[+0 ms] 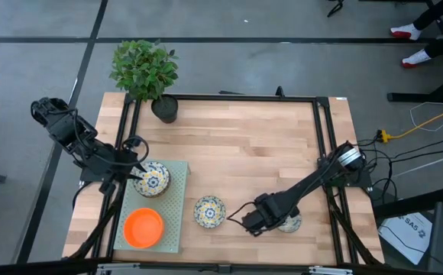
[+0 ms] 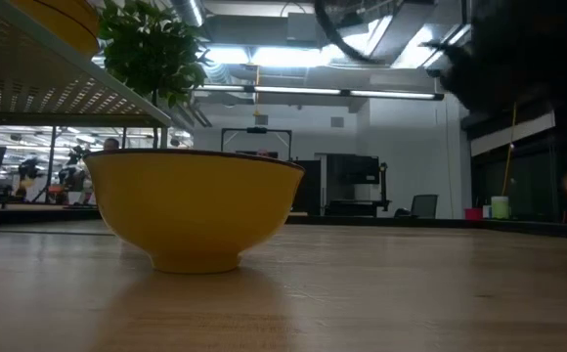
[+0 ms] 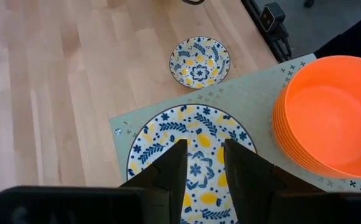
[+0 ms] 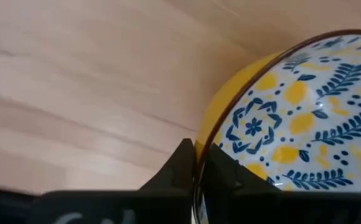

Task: Pick & Place Mini bowls
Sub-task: Stack the patterned bowl on top of the patterned bowl on the shelf

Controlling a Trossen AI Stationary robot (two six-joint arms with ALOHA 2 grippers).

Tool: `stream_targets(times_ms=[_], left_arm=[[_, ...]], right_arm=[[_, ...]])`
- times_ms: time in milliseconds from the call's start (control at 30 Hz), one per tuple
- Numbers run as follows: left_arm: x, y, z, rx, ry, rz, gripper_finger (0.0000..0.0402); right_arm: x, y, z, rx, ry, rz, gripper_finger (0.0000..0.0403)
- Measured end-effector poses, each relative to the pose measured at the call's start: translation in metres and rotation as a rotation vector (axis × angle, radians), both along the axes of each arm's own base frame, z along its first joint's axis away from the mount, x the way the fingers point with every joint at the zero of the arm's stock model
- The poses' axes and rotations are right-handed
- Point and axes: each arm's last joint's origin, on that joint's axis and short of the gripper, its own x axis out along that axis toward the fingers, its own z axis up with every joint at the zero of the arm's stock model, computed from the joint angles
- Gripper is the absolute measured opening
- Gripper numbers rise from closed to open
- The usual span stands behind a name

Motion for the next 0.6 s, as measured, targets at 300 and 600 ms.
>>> stream_targets(times_ms=[300, 600], left_arm=[[-0.007, 0.005, 0.006, -0.036, -0.059, 0.01, 0.0099], [-0.014, 0.013, 0.013, -0.057, -0.152, 0.049, 0.01]], right_arm=[[0.007, -0.009, 0.04, -0.084, -0.243, 0.007, 0.0013], [0.011, -0.032, 0.073, -0.133, -0.44, 0.037, 0.0013]])
